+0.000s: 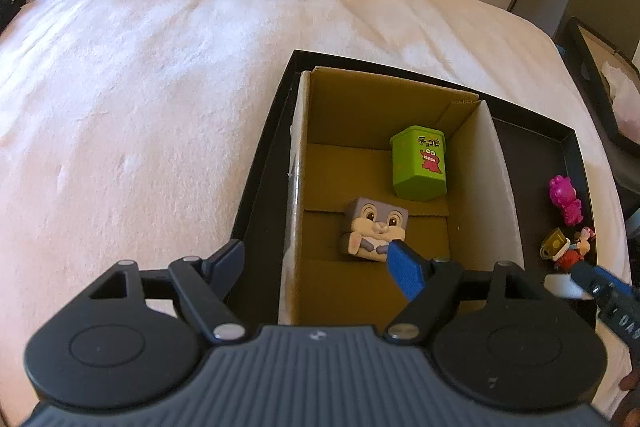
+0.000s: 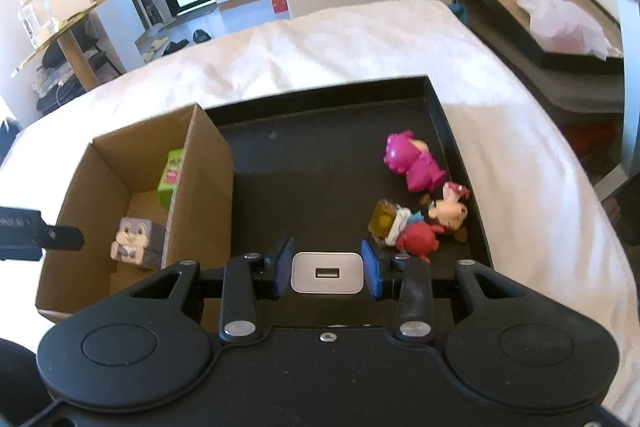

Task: Organize rigid objects
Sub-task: 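Lift the white charger plug toward the cardboard box with the right gripper, then lower the white charger plug into the box and open the right gripper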

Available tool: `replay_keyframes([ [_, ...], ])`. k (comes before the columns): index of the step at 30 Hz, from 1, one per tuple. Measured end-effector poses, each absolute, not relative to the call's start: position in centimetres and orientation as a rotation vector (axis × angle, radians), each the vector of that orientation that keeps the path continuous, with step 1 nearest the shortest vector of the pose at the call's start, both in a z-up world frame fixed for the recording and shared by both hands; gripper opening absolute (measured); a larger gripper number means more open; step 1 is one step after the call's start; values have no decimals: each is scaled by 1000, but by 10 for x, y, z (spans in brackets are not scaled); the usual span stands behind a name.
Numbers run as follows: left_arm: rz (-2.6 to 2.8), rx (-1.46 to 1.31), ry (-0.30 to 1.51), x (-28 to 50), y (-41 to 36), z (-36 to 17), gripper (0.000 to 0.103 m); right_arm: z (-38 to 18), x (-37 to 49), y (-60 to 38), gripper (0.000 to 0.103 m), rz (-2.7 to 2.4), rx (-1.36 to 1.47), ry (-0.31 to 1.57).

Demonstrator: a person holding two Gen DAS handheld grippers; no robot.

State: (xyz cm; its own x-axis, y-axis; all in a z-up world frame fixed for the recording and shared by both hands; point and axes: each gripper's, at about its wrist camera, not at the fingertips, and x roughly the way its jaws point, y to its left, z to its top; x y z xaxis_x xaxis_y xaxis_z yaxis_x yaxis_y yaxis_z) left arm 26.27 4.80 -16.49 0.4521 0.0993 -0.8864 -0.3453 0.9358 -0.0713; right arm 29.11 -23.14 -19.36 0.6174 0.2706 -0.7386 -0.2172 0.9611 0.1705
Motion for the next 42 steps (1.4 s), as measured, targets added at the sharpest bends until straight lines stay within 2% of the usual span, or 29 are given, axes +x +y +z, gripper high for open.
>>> replay_keyframes([
  [9, 259, -262, 1078, 257, 57, -173, 77, -165, 293, -212, 36, 300, 53, 803],
  [18, 243, -290, 1065, 252, 64, -182, 70, -143, 296, -185, 36, 336, 67, 765],
  [21, 225, -306, 1061, 251, 63, -185, 64, -137, 297, -172, 36, 355, 67, 753],
  [35, 220, -358, 1046, 252, 76, -196, 17, -138, 306, -116, 36, 463, 55, 780],
  [42, 199, -380, 1052, 253, 86, -198, 15, -151, 309, -86, 36, 512, 44, 818],
])
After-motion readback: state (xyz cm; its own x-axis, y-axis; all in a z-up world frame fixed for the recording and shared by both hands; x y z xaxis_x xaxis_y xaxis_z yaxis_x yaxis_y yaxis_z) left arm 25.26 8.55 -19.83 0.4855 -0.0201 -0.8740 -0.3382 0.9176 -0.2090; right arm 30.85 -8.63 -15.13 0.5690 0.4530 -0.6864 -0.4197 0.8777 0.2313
